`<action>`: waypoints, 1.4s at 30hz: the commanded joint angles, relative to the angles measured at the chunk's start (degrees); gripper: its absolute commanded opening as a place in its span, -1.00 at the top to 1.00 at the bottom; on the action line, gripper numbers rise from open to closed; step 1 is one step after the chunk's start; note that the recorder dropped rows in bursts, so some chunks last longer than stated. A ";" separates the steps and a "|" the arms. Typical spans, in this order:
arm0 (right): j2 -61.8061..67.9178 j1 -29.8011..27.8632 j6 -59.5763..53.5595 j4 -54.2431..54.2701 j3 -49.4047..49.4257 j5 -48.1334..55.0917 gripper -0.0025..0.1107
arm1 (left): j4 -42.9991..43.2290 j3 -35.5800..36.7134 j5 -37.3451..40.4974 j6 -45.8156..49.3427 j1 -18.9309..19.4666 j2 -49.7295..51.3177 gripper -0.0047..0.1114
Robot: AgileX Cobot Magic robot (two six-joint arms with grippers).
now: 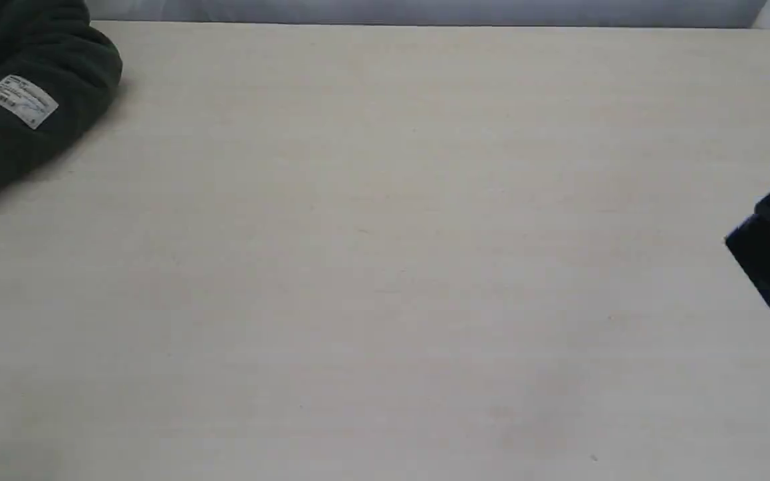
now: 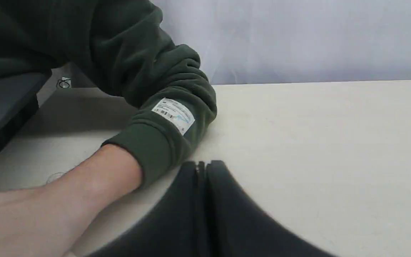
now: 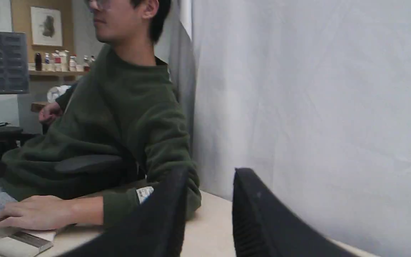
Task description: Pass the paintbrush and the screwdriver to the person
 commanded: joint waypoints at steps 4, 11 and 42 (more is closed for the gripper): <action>-5.50 -0.23 -2.68 -3.69 4.33 -4.18 0.60 | -0.26 0.12 -0.58 -0.12 -0.37 -0.14 0.92; -9.80 -0.23 -3.96 -4.22 4.38 -3.97 0.63 | -0.16 0.12 -0.58 -0.12 -0.37 -0.14 0.92; -11.71 -0.23 13.79 2.01 4.38 24.64 0.62 | -0.05 0.12 -0.60 -0.12 -0.37 -0.14 0.92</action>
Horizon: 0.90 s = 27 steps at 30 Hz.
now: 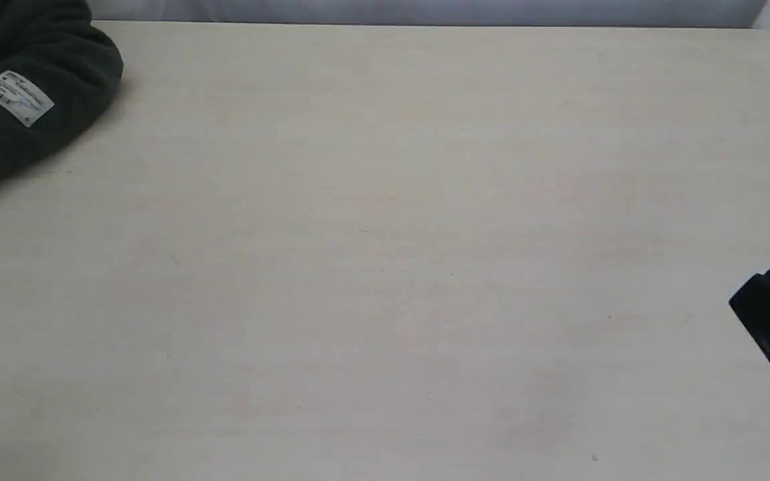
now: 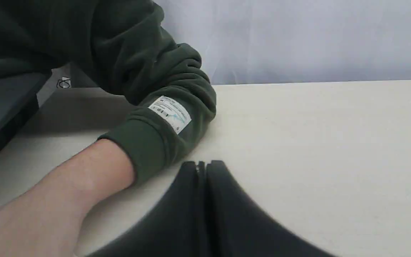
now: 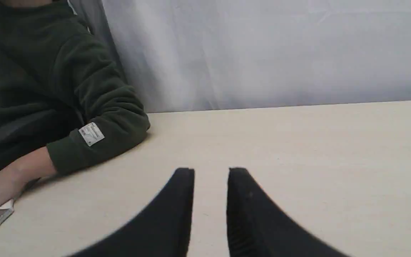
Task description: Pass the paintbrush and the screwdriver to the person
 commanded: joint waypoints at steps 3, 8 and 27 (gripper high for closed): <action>-0.28 -0.23 0.69 0.09 0.15 0.36 0.62 | -0.05 0.12 -0.60 -0.12 -0.37 -0.14 0.92; -0.28 -0.23 0.69 0.09 0.15 0.36 0.62 | -0.05 0.12 -0.60 -0.12 -0.37 -0.14 0.92; -0.71 -6.37 -6.39 -4.99 0.15 16.32 0.62 | -0.31 0.12 -0.53 -0.12 -0.37 -0.14 0.92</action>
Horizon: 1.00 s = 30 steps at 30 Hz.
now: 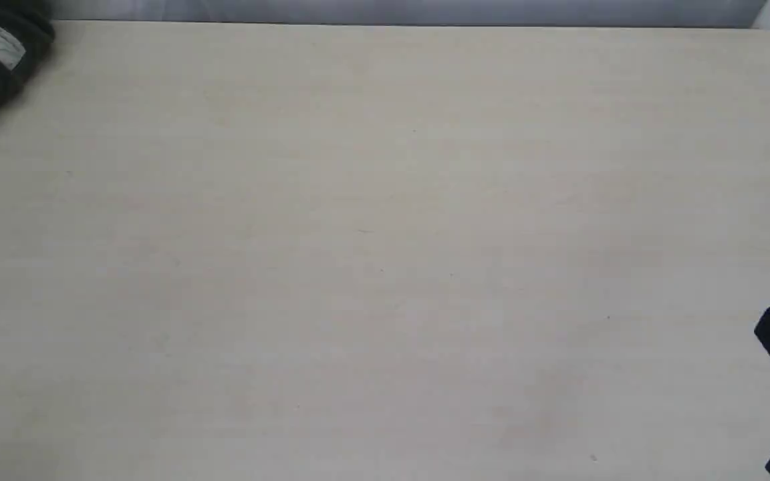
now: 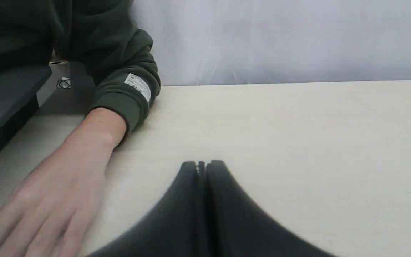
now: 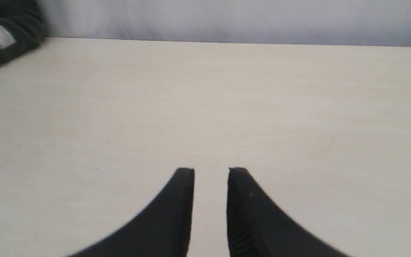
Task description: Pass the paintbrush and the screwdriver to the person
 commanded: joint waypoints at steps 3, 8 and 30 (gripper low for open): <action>-0.37 -7.46 -0.83 -2.21 0.15 0.75 0.62 | -0.31 0.12 -0.53 -0.12 -0.37 -0.14 0.92; -0.37 -15.04 -0.83 -3.62 0.15 0.75 0.62 | -0.31 0.12 -0.53 -0.12 -0.37 -0.14 0.92; -0.37 -24.27 -1.43 -5.79 0.15 -0.43 0.62 | -0.17 0.12 -0.73 -0.12 -0.37 -0.14 0.92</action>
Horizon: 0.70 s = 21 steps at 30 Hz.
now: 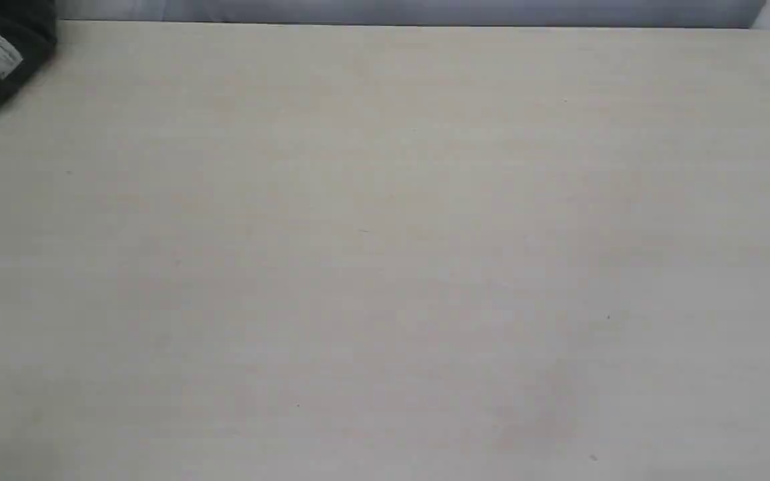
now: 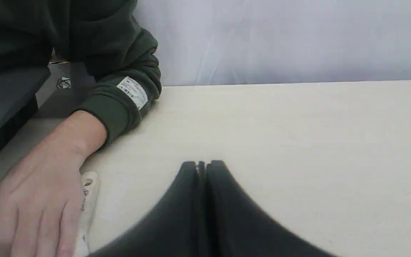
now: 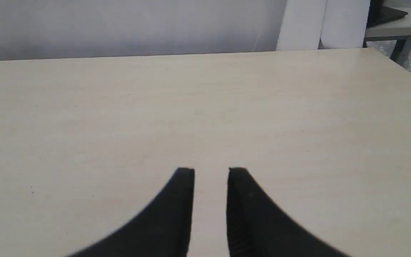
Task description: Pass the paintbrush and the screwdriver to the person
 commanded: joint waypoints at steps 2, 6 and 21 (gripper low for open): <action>-0.37 -0.18 -0.37 -0.11 0.15 -0.51 0.62 | -0.17 0.12 -0.73 -0.12 -0.37 -0.14 0.92; -0.37 -0.18 -0.37 -0.11 0.15 -0.51 0.62 | -0.17 0.12 -0.73 -0.12 -0.37 -0.14 0.92; -0.37 -0.18 -15.73 9.94 0.15 -0.76 0.62 | -0.28 0.12 -0.46 -0.12 -0.37 -0.14 0.92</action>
